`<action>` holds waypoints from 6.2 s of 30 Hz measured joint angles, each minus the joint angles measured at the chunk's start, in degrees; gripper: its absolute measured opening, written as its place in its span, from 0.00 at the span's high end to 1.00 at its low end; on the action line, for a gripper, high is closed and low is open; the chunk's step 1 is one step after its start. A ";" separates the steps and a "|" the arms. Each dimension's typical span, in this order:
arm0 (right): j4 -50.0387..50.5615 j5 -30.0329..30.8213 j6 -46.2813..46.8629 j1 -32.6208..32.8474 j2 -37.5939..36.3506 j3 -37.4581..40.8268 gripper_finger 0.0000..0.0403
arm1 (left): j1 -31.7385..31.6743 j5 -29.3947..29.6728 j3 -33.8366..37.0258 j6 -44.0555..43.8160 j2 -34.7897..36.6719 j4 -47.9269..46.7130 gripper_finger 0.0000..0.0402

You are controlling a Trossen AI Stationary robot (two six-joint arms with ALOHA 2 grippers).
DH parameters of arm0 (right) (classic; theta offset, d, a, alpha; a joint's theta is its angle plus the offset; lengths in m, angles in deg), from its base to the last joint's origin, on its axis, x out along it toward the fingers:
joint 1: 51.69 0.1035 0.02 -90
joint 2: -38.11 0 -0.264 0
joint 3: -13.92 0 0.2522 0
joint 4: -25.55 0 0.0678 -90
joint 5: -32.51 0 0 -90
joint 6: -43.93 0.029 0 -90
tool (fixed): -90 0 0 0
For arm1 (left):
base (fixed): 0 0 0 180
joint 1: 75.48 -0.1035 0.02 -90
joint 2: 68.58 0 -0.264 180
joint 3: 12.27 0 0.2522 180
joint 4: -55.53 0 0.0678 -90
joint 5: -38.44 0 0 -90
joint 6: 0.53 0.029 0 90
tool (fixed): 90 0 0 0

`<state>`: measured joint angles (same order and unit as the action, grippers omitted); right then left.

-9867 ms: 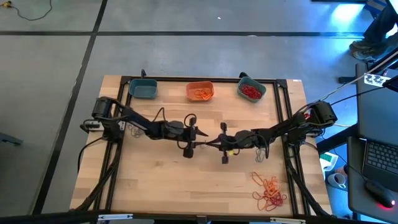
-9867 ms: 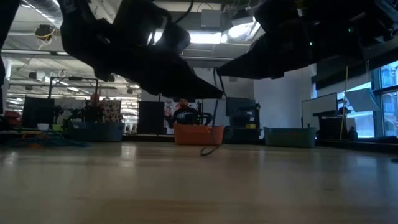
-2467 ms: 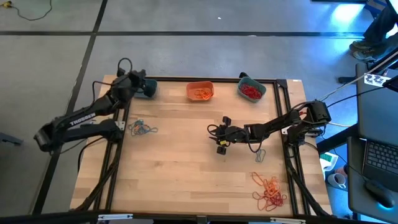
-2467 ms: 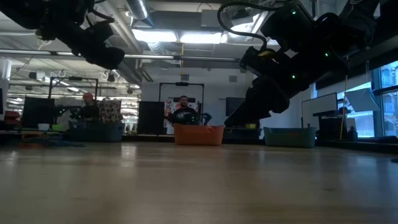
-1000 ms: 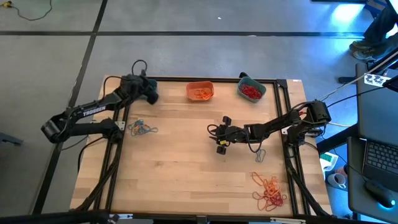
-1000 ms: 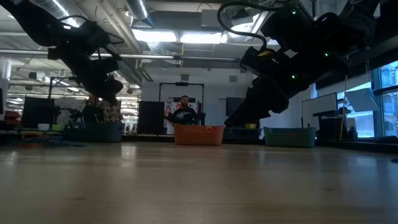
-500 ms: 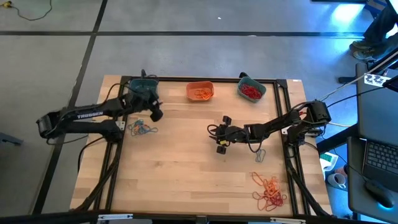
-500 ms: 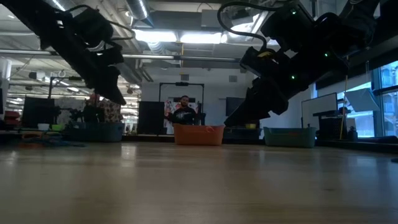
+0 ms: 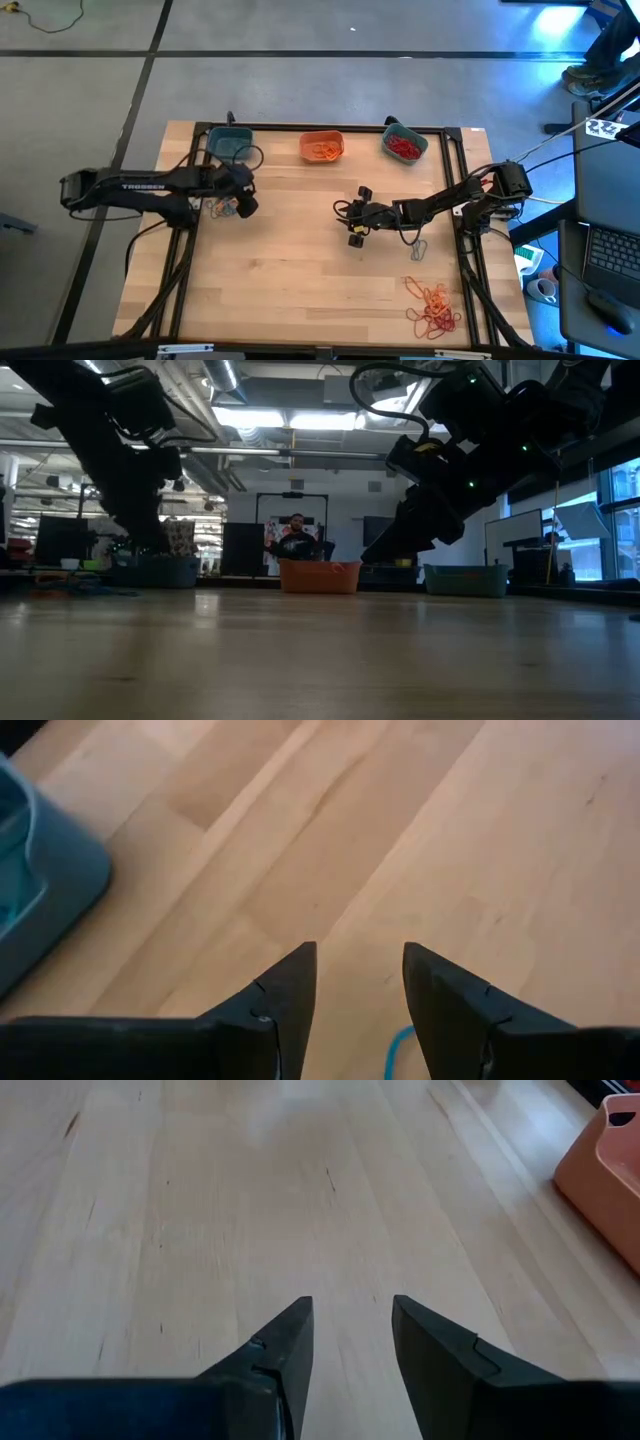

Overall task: Sort rubber bands into baskets
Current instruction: Put the blue rubber band into the blue bin

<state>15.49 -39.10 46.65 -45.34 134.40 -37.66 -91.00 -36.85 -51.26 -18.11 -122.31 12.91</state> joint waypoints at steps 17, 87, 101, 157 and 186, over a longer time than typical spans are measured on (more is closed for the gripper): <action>-0.02 0.00 -0.04 0.00 0.00 0.00 0.65 | 4.76 8.73 0.26 -13.64 -2.97 -7.01 0.63; -0.07 0.00 -0.04 0.00 0.00 0.02 0.65 | 7.93 13.00 -0.22 5.76 -1.09 2.57 0.98; -0.13 0.02 -0.02 0.00 0.00 0.02 0.65 | -2.32 23.23 -0.24 15.02 7.89 14.06 0.98; -1.03 0.46 0.00 -0.02 0.00 0.02 0.65 | 1.64 -29.06 -0.26 20.31 7.08 31.82 0.98; -1.35 0.46 -0.02 0.00 0.00 0.02 0.65 | 4.59 15.59 -0.24 26.06 3.99 32.49 0.98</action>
<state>14.14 -38.64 46.63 -45.35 134.40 -37.64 -86.42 -21.26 -51.50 7.95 -118.33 45.40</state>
